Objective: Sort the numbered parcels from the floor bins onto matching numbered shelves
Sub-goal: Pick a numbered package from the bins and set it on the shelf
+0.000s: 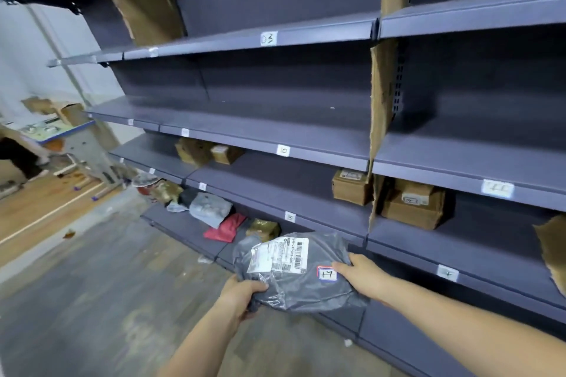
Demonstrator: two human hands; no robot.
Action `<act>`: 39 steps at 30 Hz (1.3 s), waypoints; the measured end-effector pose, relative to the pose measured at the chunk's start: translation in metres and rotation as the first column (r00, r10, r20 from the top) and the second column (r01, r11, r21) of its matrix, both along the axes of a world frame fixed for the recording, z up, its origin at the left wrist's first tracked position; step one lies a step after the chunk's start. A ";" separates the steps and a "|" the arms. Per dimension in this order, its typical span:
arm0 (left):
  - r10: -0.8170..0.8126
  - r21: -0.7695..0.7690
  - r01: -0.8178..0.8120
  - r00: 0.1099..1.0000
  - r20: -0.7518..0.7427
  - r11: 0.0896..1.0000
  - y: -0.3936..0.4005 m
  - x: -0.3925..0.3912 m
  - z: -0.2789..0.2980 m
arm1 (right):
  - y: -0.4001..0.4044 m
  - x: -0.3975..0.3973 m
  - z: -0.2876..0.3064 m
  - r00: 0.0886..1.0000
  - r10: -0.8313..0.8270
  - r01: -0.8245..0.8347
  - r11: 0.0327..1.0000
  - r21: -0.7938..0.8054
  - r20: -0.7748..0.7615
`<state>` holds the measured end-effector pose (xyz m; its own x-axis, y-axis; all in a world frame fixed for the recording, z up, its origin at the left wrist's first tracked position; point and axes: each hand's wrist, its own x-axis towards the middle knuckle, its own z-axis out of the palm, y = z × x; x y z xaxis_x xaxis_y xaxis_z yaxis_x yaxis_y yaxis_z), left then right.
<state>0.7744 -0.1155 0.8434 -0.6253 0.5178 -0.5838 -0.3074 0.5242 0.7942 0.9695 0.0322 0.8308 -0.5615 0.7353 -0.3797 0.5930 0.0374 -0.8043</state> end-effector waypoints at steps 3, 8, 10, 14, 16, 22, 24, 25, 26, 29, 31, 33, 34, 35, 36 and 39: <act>0.051 0.024 -0.050 0.997 -0.063 0.998 0.011 -0.039 0.015 | 0.027 -0.054 0.008 0.998 0.068 -0.068 0.996 0.062 0.003; 0.179 0.069 -0.172 0.977 -0.118 0.983 0.020 -0.104 0.038 | 0.058 -0.144 0.026 0.985 0.172 -0.170 0.981 0.094 -0.022; 0.226 0.083 -0.217 0.966 -0.127 0.973 0.020 -0.126 0.045 | 0.064 -0.175 0.032 0.977 0.214 -0.210 0.972 0.108 -0.021; 0.287 0.111 -0.274 0.949 -0.128 0.955 0.017 -0.173 0.055 | 0.069 -0.238 0.045 0.960 0.280 -0.275 0.953 0.131 -0.026; 0.307 0.117 -0.292 0.942 -0.137 0.949 0.017 -0.200 0.055 | 0.071 -0.269 0.051 0.952 0.306 -0.300 0.943 0.146 -0.026; 0.335 0.112 -0.322 0.934 -0.123 0.940 0.006 -0.298 0.046 | 0.064 -0.370 0.048 0.942 0.334 -0.328 0.930 0.165 -0.011; 0.332 0.101 -0.321 0.935 -0.123 0.942 -0.002 -0.339 0.046 | 0.058 -0.410 0.046 0.941 0.337 -0.333 0.927 0.170 0.007; 0.332 0.096 -0.321 0.935 -0.125 0.942 -0.007 -0.361 0.047 | 0.053 -0.431 0.047 0.941 0.339 -0.337 0.927 0.164 0.013; 0.330 0.089 -0.320 0.935 -0.129 0.943 -0.012 -0.383 0.050 | 0.048 -0.453 0.047 0.941 0.339 -0.338 0.929 0.154 0.016; 0.321 0.071 -0.314 0.936 -0.147 0.947 -0.027 -0.450 0.057 | 0.034 -0.520 0.051 0.938 0.344 -0.348 0.924 0.159 0.051; 0.312 0.078 -0.303 0.937 -0.159 0.950 -0.035 -0.493 0.061 | 0.026 -0.562 0.052 0.939 0.334 -0.343 0.922 0.182 0.080; 0.301 0.081 -0.292 0.938 -0.172 0.953 -0.041 -0.531 0.063 | 0.019 -0.599 0.053 0.942 0.324 -0.336 0.919 0.208 0.092; 0.296 0.077 -0.287 0.939 -0.174 0.955 -0.043 -0.548 0.062 | 0.016 -0.615 0.053 0.945 0.316 -0.328 0.919 0.217 0.089; 0.293 0.073 -0.285 0.941 -0.169 0.956 -0.046 -0.563 0.062 | 0.014 -0.631 0.053 0.947 0.309 -0.321 0.921 0.222 0.088; 0.291 0.069 -0.283 0.944 -0.156 0.957 -0.047 -0.577 0.061 | 0.013 -0.646 0.051 0.949 0.304 -0.315 0.923 0.221 0.085; 0.289 0.054 -0.284 0.949 -0.126 0.957 -0.050 -0.621 0.055 | 0.012 -0.692 0.048 0.940 0.318 -0.338 0.914 0.222 0.120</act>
<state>0.1529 -0.1659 0.8981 -0.8201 0.3242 -0.4715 -0.3326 0.4005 0.8538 0.2775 0.0442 0.8784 -0.7617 0.5884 -0.2713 0.5763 0.4239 -0.6987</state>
